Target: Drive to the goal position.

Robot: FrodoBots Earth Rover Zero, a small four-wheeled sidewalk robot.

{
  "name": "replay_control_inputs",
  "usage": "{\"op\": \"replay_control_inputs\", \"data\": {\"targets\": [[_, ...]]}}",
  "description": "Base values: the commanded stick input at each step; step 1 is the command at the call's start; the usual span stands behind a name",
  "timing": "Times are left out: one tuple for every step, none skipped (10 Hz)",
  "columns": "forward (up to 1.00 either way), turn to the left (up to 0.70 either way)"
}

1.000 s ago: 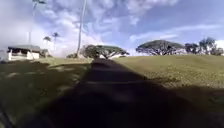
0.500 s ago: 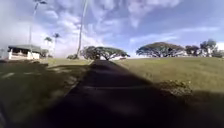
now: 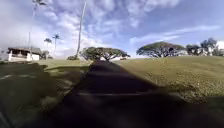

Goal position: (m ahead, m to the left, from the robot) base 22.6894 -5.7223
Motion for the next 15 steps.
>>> {"op": "replay_control_inputs", "data": {"targets": [[0.7,0.0],[0.7,0.0],[0.7,0.0],[0.7,0.0],[0.7,0.0],[0.7,0.0],[0.7,0.0],[0.7,0.0],[0.7,0.0],[0.7,0.0],[0.7,0.0],[0.7,0.0],[0.7,0.0],[0.7,0.0],[0.7,0.0]]}}
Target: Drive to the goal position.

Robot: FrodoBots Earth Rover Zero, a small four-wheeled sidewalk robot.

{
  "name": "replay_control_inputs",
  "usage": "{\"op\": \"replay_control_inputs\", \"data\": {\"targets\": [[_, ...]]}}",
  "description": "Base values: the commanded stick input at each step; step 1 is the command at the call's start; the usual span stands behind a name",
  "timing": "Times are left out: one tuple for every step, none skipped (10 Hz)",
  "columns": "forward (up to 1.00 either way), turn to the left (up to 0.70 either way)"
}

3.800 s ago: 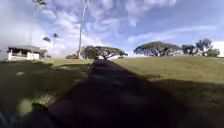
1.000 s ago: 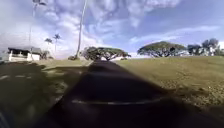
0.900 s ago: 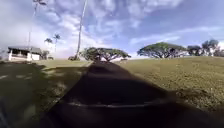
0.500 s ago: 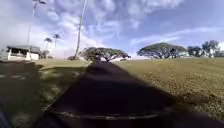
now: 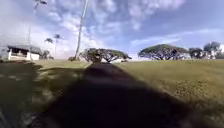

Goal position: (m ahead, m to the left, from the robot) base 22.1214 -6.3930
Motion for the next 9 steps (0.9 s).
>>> {"op": "replay_control_inputs", "data": {"targets": [[0.7,0.0],[0.7,0.0],[0.7,0.0],[0.7,0.0],[0.7,0.0],[0.7,0.0],[0.7,0.0],[0.7,0.0],[0.7,0.0]]}}
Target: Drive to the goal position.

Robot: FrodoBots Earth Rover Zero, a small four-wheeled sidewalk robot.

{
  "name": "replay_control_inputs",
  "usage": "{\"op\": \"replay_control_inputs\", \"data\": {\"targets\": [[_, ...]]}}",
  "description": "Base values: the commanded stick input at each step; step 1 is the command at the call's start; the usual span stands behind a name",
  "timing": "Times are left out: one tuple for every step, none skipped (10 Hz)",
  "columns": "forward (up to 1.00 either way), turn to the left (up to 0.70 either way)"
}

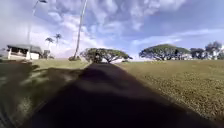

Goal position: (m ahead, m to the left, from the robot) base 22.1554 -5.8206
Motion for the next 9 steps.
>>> {"op": "replay_control_inputs", "data": {"targets": [[0.7,0.0],[0.7,0.0],[0.7,0.0],[0.7,0.0],[0.7,0.0],[0.7,0.0],[0.7,0.0],[0.7,0.0],[0.7,0.0]]}}
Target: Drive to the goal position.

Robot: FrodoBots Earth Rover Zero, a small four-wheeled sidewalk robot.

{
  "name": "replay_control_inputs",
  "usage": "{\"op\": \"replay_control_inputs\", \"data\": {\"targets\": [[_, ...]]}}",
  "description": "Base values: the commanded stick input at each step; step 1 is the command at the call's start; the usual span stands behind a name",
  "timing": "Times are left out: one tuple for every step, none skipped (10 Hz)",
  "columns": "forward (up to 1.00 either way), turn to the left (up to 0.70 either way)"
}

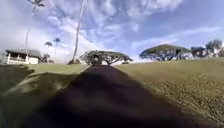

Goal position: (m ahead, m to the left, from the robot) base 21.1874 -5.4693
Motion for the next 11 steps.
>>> {"op": "replay_control_inputs", "data": {"targets": [[0.7,0.0],[0.7,0.0],[0.7,0.0],[0.7,0.0],[0.7,0.0],[0.7,0.0],[0.7,0.0],[0.7,0.0],[0.7,0.0],[0.7,0.0],[0.7,0.0]]}}
